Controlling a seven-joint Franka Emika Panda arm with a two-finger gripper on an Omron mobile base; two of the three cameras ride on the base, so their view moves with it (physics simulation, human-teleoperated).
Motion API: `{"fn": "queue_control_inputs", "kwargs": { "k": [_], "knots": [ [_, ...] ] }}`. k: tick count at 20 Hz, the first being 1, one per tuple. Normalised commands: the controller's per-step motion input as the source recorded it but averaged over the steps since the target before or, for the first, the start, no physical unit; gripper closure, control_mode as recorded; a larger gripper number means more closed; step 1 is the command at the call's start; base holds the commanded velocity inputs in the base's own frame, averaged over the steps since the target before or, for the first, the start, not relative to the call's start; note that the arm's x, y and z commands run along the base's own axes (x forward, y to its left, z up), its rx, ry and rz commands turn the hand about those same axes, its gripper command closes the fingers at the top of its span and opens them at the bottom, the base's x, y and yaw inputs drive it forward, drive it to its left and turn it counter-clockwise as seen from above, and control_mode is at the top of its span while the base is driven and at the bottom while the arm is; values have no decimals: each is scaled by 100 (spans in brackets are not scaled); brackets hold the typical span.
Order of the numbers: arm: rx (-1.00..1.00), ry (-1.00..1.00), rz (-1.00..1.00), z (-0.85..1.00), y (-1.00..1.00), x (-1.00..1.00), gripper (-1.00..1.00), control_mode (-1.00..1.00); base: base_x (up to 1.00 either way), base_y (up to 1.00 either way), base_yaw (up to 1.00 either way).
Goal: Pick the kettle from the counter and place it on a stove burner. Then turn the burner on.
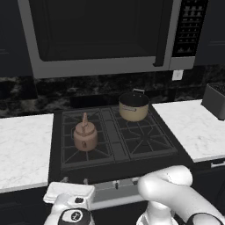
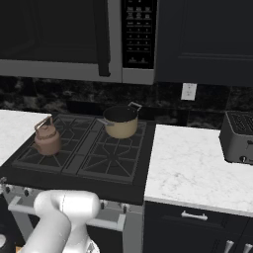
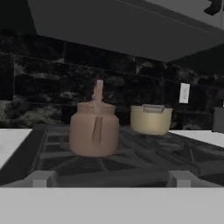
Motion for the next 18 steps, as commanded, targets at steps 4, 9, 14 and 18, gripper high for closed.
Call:
{"fn": "queue_control_inputs", "kwargs": {
  "k": [4, 9, 14, 18],
  "knots": [
    [-9, -29, 1, -100, 35, -100, -100, -100, 0, 0, 0],
    [-1, -39, 0, -77, 0, -2, -100, -100, 0, 0, 0],
    [0, -9, 0, -48, 1, 57, -100, -100, 0, 0, 0],
    [-4, 6, 7, -38, 15, 49, -100, -100, 0, 0, 0]
  ]
}}
